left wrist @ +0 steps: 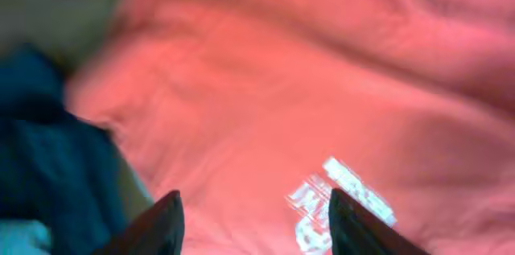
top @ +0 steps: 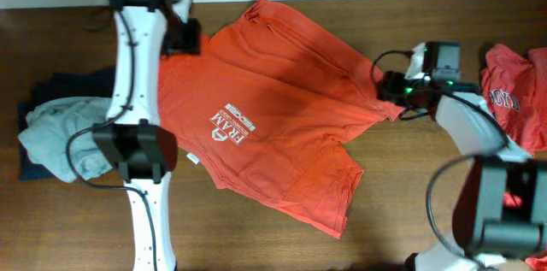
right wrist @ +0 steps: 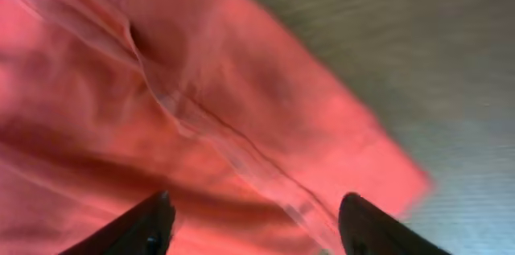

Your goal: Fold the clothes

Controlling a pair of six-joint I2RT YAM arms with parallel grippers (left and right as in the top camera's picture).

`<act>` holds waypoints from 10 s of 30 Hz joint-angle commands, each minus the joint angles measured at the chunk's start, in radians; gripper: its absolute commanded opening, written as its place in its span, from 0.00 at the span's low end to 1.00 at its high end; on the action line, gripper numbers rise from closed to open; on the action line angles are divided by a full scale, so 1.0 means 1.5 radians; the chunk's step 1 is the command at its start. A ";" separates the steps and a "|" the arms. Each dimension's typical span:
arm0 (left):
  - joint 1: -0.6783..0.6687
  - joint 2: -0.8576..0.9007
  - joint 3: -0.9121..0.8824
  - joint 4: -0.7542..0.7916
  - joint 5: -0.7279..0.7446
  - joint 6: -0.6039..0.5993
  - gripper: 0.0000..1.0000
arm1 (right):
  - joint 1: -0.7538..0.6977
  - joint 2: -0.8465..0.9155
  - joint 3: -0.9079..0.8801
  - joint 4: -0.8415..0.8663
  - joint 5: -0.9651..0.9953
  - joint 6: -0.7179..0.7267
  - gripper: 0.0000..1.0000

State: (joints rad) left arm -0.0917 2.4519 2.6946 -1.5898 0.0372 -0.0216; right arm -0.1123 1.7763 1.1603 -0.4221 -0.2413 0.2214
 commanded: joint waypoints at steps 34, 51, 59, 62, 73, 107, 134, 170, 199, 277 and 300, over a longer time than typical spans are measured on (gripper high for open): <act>-0.239 -0.446 -0.844 0.306 0.032 -0.092 0.59 | 0.073 0.105 -0.001 0.008 0.167 -0.126 0.68; -0.189 -0.409 -1.113 0.501 0.035 -0.205 0.22 | 0.063 0.090 0.050 0.005 0.234 -0.032 0.04; -0.005 -0.388 -1.106 0.532 0.035 -0.199 0.21 | -0.024 0.062 0.069 0.005 0.224 -0.029 0.04; 0.063 -0.388 -1.079 0.530 0.035 -0.166 0.19 | -0.063 0.062 0.069 0.011 0.150 -0.033 0.04; 0.112 -0.388 -0.980 0.478 0.046 -0.121 0.18 | -0.093 0.062 0.069 -0.011 0.042 -0.073 0.18; 0.164 -0.122 -0.585 0.642 0.073 -0.108 0.04 | -0.090 -0.005 0.069 -0.127 -0.046 -0.030 0.78; -0.242 -0.123 -0.652 0.213 0.044 -0.041 0.30 | -0.012 -0.002 0.069 -0.131 0.047 -0.037 0.81; 0.091 -0.356 -0.968 0.372 -0.036 -0.154 0.25 | 0.136 0.071 0.059 -0.171 0.059 -0.227 0.81; 0.087 -0.356 -0.968 0.391 -0.060 -0.154 0.26 | 0.150 0.025 0.026 -0.197 0.237 -0.059 0.04; 0.087 -0.401 -0.968 0.429 -0.060 -0.146 0.39 | 0.168 0.280 0.174 0.255 0.098 -0.182 0.81; 0.087 -0.413 -0.968 0.439 -0.060 -0.146 0.42 | 0.080 0.255 0.242 0.155 0.059 -0.164 0.15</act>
State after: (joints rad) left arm 0.0406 1.8549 1.2472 -0.9386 -0.0422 -0.2535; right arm 0.0647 2.2078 1.4704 -0.1730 -0.0032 -0.0326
